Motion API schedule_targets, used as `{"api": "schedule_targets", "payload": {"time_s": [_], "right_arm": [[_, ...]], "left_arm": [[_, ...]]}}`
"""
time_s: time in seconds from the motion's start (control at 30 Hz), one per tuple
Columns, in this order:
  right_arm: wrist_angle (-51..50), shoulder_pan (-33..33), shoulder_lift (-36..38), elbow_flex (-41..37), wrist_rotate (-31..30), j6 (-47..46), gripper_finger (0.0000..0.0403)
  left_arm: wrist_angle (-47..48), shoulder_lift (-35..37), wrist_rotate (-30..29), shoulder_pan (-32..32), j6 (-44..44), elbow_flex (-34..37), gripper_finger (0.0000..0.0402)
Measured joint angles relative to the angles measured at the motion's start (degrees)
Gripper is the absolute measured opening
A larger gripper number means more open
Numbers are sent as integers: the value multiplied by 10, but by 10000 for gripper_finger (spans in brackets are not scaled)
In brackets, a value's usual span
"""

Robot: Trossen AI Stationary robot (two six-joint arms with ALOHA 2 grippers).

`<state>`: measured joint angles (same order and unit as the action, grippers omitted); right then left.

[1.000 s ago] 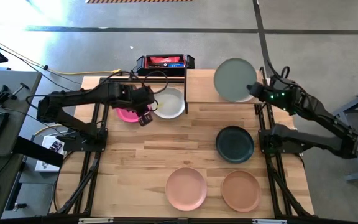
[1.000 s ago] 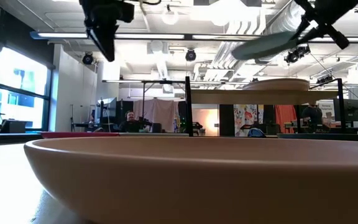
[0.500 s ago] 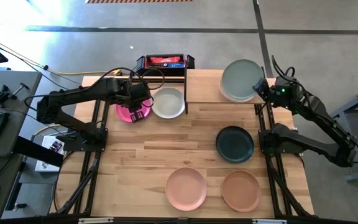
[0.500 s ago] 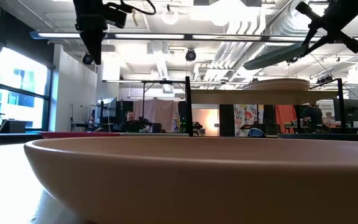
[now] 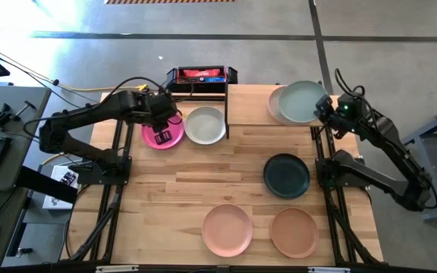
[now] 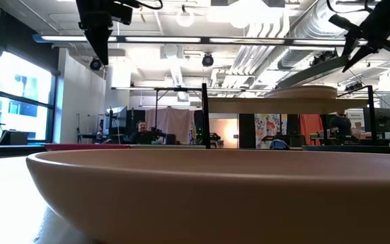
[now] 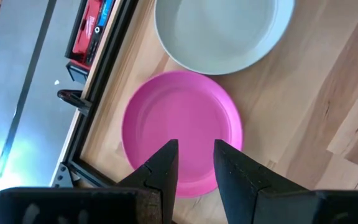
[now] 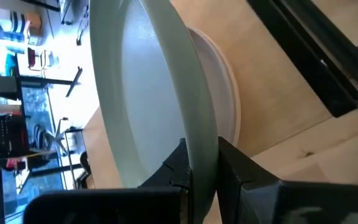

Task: Place and stack plates onto a shelf
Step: Stack the gray plate on top of the white plate

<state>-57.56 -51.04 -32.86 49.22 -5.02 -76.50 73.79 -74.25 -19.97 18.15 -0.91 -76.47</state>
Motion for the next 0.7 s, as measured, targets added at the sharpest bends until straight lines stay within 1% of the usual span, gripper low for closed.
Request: {"api": "schedule_targets", "payload": {"time_s": [0.1,0.33,0.43,0.6,0.7], "right_arm": [[0,-11,0,0,10,0,16],[0,-24,-11,0,13,0,16],[16,-18,-25,0,21,-6,16],[74,-1,-55,0,21,-7,16],[77,3,-77,0,21,-6,16]], "left_arm": [[-1,0,0,0,-3,0,90],[-1,1,0,0,-4,0,90],[-2,1,0,0,-5,0,90],[-2,1,0,0,-5,0,90],[-2,1,0,0,-5,0,90]]}}
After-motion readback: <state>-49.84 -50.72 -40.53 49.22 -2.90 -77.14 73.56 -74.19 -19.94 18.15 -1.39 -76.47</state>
